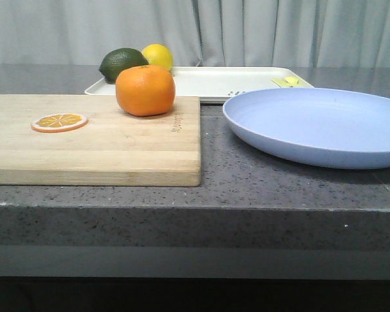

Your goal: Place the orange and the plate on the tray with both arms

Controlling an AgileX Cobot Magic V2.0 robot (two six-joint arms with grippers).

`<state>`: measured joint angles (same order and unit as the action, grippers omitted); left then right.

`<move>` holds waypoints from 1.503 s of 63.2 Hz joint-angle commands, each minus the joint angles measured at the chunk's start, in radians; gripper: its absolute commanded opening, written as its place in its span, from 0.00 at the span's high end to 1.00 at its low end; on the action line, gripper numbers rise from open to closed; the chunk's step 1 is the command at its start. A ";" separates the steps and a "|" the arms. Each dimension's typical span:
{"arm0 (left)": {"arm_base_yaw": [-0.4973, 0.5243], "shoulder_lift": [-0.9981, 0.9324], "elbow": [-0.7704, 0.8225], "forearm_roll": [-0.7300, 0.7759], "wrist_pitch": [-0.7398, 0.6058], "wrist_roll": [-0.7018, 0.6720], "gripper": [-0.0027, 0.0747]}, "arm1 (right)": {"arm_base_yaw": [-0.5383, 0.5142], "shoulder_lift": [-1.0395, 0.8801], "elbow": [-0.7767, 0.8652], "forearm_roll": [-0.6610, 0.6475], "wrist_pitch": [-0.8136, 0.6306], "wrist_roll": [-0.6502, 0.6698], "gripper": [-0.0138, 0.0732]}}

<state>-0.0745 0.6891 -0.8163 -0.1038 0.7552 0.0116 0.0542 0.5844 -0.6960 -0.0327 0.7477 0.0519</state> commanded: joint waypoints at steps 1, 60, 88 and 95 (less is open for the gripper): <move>-0.041 0.028 -0.025 -0.051 -0.081 0.048 0.16 | 0.002 0.010 -0.026 0.000 -0.066 -0.009 0.17; -0.493 0.687 -0.364 0.011 -0.308 0.095 0.16 | 0.002 0.010 -0.025 0.000 -0.051 -0.009 0.17; -0.493 0.947 -0.583 0.060 -0.257 0.095 0.16 | 0.002 0.010 -0.025 0.000 -0.051 -0.009 0.17; -0.493 0.983 -0.589 0.073 -0.248 0.095 0.16 | 0.002 0.010 -0.025 0.000 -0.051 -0.009 0.17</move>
<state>-0.5607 1.6926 -1.3672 -0.0420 0.5442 0.1056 0.0542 0.5844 -0.6960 -0.0313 0.7558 0.0519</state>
